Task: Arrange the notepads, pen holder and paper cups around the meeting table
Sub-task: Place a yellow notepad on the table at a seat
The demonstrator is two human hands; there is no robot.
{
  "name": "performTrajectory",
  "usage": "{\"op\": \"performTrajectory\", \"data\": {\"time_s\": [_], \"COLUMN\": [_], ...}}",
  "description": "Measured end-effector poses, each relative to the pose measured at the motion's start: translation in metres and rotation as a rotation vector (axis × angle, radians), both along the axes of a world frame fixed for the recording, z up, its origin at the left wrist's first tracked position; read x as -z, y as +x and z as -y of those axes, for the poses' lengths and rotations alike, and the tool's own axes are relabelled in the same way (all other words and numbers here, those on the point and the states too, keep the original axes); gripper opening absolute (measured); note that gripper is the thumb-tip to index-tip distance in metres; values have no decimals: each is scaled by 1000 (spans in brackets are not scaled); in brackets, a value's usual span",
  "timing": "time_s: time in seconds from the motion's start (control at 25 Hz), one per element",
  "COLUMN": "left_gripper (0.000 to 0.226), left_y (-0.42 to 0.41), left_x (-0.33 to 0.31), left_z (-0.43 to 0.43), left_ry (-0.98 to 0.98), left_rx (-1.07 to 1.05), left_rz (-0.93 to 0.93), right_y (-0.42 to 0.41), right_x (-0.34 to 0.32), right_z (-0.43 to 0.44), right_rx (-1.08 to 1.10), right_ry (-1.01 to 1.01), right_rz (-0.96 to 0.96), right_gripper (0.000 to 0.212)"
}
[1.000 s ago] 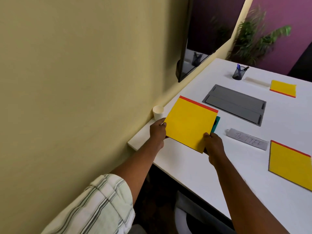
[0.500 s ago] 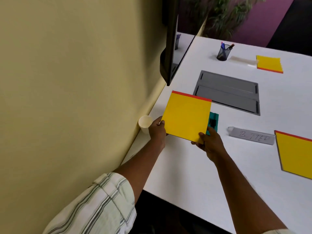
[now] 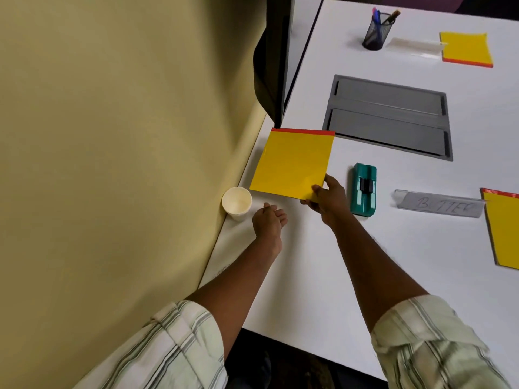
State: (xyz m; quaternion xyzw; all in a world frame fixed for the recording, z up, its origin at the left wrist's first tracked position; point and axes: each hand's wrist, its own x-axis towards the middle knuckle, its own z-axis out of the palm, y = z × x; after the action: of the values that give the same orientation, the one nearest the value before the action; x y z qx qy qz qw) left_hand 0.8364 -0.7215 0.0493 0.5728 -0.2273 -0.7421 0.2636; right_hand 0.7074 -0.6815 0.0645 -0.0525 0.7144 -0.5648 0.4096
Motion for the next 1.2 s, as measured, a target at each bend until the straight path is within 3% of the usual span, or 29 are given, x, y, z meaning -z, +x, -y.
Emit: {"op": "performTrajectory", "data": {"time_s": [0.56, 0.8, 0.96, 1.2], "left_gripper": [37, 33, 29, 26], "left_y": [14, 14, 12, 10], "left_x": [16, 22, 22, 4], "left_z": [21, 19, 22, 16], "left_ry": [-33, -54, -104, -131], "left_rx": [190, 217, 237, 243], "left_rz": [104, 151, 189, 207], "right_y": [6, 14, 20, 29], "right_x": [53, 65, 66, 52], "right_z": [55, 52, 49, 34], "right_rx": [7, -22, -209, -255], "right_ry": [83, 220, 397, 384], "right_rz": [76, -161, -431, -493], "right_gripper": [45, 38, 37, 36]}}
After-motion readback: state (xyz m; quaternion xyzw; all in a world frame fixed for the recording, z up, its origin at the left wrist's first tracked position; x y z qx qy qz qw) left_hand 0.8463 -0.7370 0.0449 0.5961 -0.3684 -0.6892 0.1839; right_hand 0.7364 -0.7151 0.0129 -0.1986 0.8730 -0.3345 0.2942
